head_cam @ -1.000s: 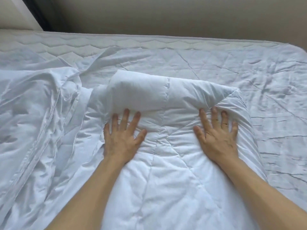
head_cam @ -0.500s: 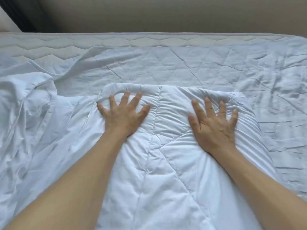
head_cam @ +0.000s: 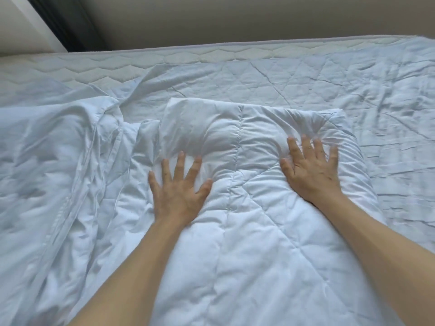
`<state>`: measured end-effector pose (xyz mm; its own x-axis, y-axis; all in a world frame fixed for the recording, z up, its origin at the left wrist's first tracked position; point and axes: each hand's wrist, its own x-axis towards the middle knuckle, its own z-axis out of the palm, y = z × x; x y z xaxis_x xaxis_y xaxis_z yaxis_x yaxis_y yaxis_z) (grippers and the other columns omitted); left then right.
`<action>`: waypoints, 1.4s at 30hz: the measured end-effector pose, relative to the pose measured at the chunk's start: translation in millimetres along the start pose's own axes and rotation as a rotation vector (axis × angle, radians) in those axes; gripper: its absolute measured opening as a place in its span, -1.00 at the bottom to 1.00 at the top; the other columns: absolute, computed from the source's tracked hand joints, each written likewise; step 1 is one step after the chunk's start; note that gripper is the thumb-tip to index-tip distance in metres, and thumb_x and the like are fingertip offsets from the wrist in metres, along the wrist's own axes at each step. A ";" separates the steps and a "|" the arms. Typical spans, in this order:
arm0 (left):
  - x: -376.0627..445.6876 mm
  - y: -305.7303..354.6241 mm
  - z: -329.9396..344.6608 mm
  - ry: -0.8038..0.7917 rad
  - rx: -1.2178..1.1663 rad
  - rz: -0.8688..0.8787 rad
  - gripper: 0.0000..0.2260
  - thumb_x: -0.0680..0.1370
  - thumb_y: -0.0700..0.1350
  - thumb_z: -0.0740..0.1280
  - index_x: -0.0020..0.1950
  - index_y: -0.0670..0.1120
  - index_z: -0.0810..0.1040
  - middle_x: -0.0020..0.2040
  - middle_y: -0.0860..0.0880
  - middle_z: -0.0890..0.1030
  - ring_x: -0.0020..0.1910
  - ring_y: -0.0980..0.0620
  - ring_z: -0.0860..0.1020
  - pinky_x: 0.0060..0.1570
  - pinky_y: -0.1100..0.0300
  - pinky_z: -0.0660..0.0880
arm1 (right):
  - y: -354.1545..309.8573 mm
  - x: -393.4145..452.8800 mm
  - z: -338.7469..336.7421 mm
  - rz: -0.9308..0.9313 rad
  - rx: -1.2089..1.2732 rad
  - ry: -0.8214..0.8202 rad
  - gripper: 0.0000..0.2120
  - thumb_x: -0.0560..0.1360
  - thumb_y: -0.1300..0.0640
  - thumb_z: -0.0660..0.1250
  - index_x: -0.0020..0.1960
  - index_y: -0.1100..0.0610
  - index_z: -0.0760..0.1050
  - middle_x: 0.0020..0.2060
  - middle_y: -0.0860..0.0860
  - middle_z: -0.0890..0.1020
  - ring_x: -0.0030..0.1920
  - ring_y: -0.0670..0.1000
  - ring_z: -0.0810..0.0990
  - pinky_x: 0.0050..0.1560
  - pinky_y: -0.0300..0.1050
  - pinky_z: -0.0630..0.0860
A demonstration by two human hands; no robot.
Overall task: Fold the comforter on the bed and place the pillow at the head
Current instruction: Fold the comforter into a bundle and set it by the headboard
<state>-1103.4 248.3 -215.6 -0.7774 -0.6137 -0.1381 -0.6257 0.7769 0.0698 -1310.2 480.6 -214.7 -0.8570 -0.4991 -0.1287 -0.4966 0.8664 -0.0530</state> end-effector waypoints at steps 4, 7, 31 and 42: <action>-64.7 -11.1 4.3 -0.005 -0.017 -0.022 -0.35 0.50 0.43 -0.21 0.59 0.33 -0.07 0.66 0.11 -0.09 0.63 -0.14 -0.09 0.49 -0.35 -0.12 | -6.6 -65.4 1.8 0.028 0.034 -0.027 -0.25 0.53 -0.33 -0.28 0.65 -0.06 -0.10 0.66 0.11 -0.03 0.64 0.17 -0.04 0.55 0.30 -0.21; -103.1 -22.1 6.0 -0.029 -0.021 -0.010 -0.36 0.51 0.43 -0.22 0.59 0.34 -0.17 0.67 0.09 -0.12 0.64 -0.10 -0.14 0.50 -0.33 -0.13 | -7.4 -119.0 4.9 0.026 0.026 -0.040 -0.22 0.52 -0.33 -0.26 0.66 -0.02 -0.03 0.64 0.18 0.04 0.63 0.20 0.03 0.56 0.29 -0.12; -248.8 84.1 -15.6 0.058 -0.098 0.407 -0.40 0.56 0.36 0.07 0.60 0.26 0.15 0.65 0.05 0.13 0.63 -0.16 0.05 0.43 -0.43 0.01 | 61.6 -360.7 25.8 0.671 0.868 0.024 0.12 0.19 -0.56 0.19 0.62 -0.02 0.14 0.55 0.11 0.33 0.52 0.18 0.31 0.46 0.20 0.27; -248.5 68.6 13.4 -0.083 -0.006 0.232 -0.40 0.54 0.46 -0.30 0.57 0.36 -0.25 0.64 0.13 -0.25 0.60 -0.11 -0.33 0.45 -0.41 -0.30 | 43.2 -390.2 25.9 0.992 2.056 0.075 -0.24 0.28 -0.42 0.39 0.20 0.15 0.63 0.14 0.27 0.68 -0.03 0.20 0.74 -0.22 0.08 0.68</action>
<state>-952.3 456.0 -189.7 -0.8925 -0.4049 -0.1988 -0.4315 0.8948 0.1148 -993.6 713.2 -192.5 -0.6894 -0.0040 -0.7244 0.6609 -0.4129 -0.6267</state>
